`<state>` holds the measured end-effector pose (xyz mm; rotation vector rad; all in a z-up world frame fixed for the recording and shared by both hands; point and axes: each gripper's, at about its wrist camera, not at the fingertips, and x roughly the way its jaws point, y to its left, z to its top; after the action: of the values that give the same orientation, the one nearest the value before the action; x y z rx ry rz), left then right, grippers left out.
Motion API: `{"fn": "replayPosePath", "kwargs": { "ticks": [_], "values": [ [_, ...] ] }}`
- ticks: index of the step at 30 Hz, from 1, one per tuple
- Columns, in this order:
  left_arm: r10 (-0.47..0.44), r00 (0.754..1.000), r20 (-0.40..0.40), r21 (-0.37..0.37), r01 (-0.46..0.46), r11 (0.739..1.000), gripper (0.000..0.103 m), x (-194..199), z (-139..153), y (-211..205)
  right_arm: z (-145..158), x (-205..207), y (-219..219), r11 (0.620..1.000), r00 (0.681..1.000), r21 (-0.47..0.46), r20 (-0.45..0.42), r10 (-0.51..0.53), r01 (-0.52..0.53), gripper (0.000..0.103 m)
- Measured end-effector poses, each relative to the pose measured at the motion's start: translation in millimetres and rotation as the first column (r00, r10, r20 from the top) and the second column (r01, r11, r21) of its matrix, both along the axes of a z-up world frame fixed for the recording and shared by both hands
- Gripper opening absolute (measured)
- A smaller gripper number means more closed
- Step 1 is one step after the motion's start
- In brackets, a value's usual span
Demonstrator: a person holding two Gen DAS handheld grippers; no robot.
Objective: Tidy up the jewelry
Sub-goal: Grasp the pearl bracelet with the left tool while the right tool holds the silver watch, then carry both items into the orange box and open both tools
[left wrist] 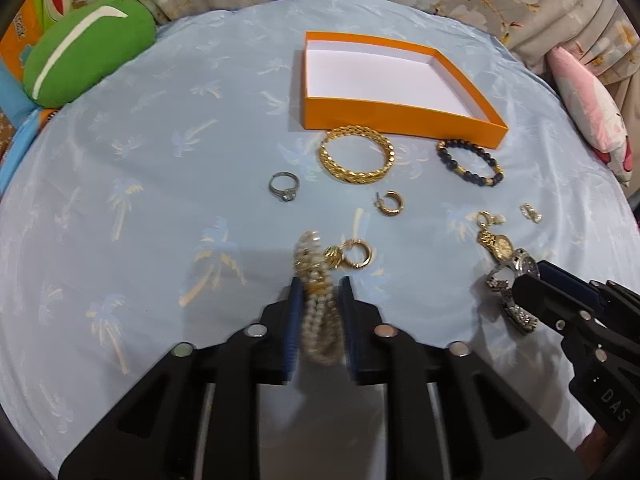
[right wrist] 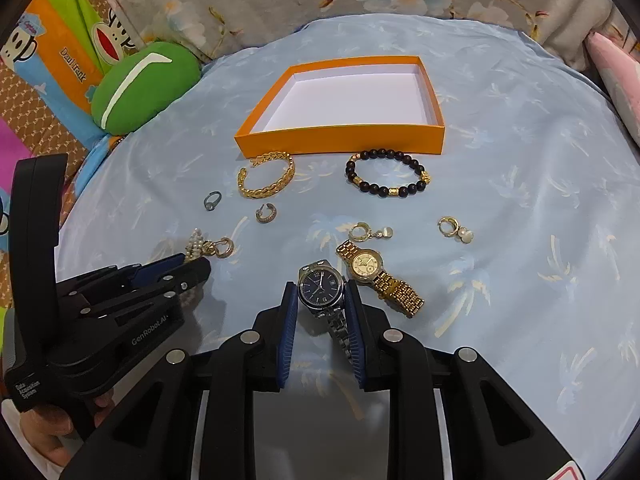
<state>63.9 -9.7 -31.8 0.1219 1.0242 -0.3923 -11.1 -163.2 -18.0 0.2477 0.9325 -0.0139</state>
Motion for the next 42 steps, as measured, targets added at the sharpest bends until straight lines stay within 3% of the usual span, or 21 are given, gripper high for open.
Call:
{"fn": "replayPosePath", "kwargs": {
  "ticks": [15, 23, 33, 42],
  "values": [
    [0.043, 0.996, 0.075, -0.078, -0.037, 0.996, 0.015, -21, 56, 39, 37, -17, -9, 1.000, 0.996, -0.005, 0.087, -0.012, 0.013, 0.022],
    [0.064, 0.989, 0.130, -0.068, -0.056, 0.996, 0.015, -11, 78, 39, 56, -8, -21, 0.999, 0.991, -0.017, 0.132, -0.027, 0.030, 0.022],
    [0.035, 0.986, 0.160, -0.050, -0.028, 0.998, 0.016, 37, 76, -11, 68, 38, -49, 0.995, 0.982, -0.053, 0.174, -0.070, 0.080, 0.022],
    [0.034, 0.983, 0.179, -0.055, -0.024, 0.998, 0.016, 106, 69, -56, 63, 109, -80, 0.993, 0.979, -0.035, 0.176, -0.101, 0.109, 0.022]
  ]
}}
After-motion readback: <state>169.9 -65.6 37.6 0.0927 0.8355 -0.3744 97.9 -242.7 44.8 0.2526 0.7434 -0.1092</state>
